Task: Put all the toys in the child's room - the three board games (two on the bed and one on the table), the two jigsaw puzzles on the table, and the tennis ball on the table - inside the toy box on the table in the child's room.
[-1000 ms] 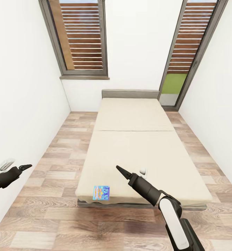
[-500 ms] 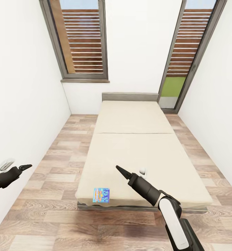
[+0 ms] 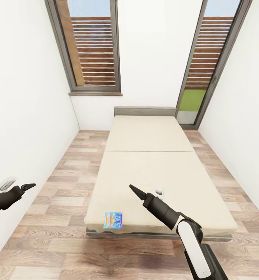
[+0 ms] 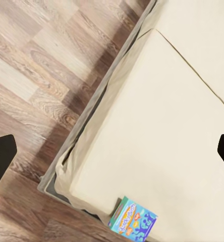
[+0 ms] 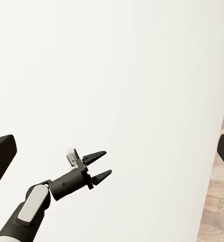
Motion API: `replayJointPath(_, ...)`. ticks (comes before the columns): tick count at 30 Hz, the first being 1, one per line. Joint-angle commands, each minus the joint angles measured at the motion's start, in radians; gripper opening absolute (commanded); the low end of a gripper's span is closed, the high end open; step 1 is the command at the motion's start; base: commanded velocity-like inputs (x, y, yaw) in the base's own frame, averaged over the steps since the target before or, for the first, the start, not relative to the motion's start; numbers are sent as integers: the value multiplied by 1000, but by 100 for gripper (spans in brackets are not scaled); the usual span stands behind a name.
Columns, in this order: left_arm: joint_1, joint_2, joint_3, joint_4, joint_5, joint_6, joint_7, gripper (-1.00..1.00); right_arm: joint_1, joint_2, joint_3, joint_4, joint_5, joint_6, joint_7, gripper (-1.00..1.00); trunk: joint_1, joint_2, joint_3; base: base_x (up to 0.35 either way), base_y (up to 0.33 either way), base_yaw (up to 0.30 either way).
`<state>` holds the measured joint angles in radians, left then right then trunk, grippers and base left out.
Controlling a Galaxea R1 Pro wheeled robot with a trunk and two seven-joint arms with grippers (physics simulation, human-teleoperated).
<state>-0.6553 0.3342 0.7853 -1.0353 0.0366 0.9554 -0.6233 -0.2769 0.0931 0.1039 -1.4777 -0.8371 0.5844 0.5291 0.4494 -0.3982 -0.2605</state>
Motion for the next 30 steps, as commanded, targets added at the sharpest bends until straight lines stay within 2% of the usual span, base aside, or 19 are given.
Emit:
replayJointPath(1,-1,0,2,0,3,8,-1,100,-1,0,-1,-1,-7,8,-1,100,1,-2,0,0,0,0)
replayJointPath(25,-1,-1,2,-2,3,8,-1,100,-1,1,-1,0,-8,6,-1,100,1,-2,39,0,0,0)
replayJointPath(30,-1,-1,2,-2,3,8,-1,100,-1,1,13,0,-6,6,-1,100,1,-2,48,0,0,0)
